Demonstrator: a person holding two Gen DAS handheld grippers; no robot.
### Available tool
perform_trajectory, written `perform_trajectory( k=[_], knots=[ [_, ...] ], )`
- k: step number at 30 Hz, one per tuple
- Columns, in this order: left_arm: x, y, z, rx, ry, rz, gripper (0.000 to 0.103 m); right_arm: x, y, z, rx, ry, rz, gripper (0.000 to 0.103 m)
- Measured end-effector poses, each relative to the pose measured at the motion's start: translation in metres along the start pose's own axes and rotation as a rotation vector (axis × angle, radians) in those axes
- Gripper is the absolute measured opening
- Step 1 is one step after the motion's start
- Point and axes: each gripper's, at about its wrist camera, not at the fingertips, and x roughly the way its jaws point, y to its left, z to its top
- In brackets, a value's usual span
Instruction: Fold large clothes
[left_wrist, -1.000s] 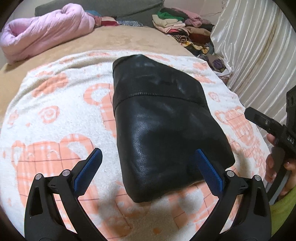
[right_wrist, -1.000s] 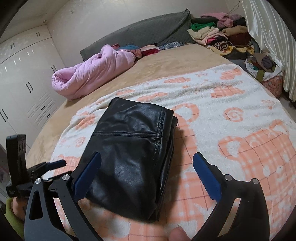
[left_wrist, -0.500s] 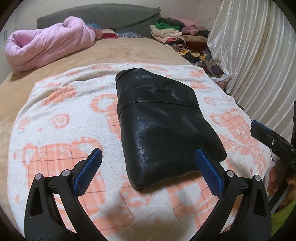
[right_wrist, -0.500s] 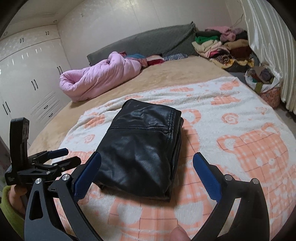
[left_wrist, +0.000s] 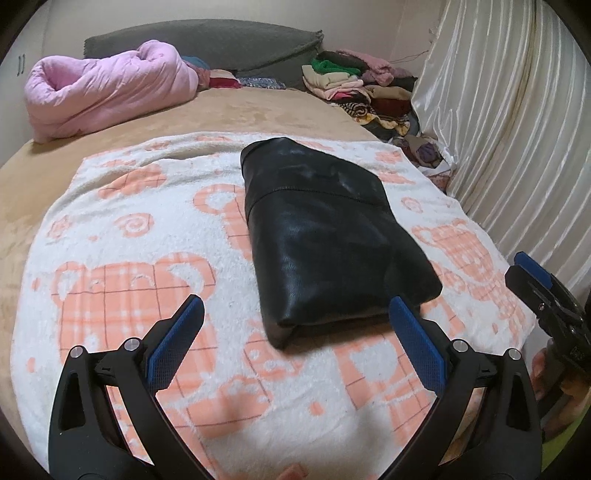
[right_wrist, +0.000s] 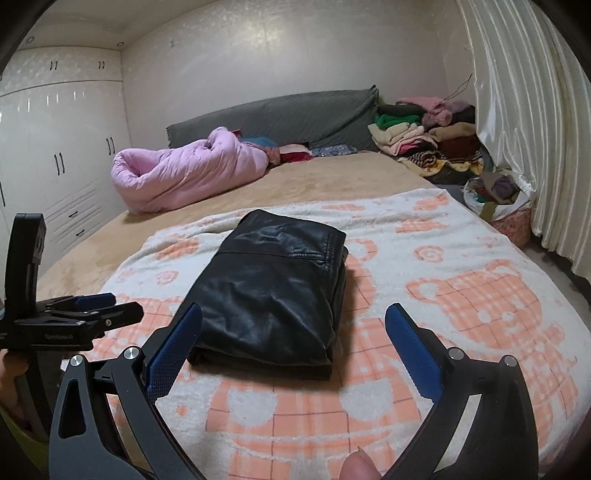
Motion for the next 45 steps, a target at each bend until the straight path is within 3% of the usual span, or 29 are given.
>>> perform_trajectory(
  k=[10, 14, 20, 45],
  knots=[
    [0.002, 0.007, -0.026, 0.004, 0.023, 0.022, 0.094, 0.007, -0.004, -0.034, 0.004, 0.098, -0.037, 0.099],
    [0.007, 0.01, -0.032, -0.02, 0.038, 0.026, 0.094, 0.017, -0.01, -0.042, 0.058, 0.152, -0.007, 0.099],
    [0.013, 0.007, -0.034, -0.016, 0.064, 0.104, 0.094, 0.02, -0.005, -0.044, 0.027, 0.158, -0.019, 0.099],
    [0.014, 0.006, -0.036, -0.027, 0.077, 0.071, 0.094, 0.025, 0.001, -0.045, 0.017, 0.171, -0.001, 0.099]
  ],
)
